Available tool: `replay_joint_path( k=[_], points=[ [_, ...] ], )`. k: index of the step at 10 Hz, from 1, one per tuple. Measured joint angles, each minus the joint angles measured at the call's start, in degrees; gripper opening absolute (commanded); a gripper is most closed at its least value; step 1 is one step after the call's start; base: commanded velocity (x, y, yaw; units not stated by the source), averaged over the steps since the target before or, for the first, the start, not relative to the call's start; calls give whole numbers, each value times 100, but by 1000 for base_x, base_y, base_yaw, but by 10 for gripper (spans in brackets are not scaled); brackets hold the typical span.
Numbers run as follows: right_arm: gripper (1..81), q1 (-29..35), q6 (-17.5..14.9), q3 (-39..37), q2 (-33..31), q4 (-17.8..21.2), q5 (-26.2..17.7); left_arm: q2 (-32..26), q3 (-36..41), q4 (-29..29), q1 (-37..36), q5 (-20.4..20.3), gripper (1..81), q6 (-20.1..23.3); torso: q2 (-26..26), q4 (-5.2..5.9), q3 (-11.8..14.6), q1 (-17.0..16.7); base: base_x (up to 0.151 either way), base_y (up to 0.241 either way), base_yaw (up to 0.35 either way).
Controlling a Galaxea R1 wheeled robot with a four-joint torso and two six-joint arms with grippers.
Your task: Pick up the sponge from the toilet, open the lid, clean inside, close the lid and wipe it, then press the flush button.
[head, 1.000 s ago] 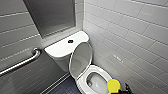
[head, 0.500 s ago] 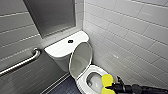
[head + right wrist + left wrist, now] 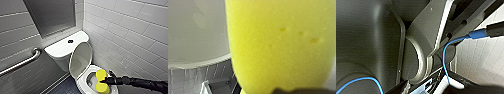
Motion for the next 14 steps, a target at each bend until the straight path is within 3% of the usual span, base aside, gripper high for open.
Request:
replay_joint_path(
  k=[8,10,12,14],
  points=[
    [10,354,525,-1759,1692,-46,-308,0,0,-30,0,0,811,-2,2,0,0,0,0,0,0],
    [10,273,611,-1903,1874,-135,-323,1,0,-44,0,0,811,-2,2,0,0,0,0,0,0],
    [10,87,962,-1993,1874,-140,-315,6,-2,-44,-1,2,811,-2,2,0,0,0,0,0,0],
    [10,89,1078,-2170,2164,-204,-276,6,-2,-46,-1,0,811,0,2,0,0,0,0,0,0]
  ],
)
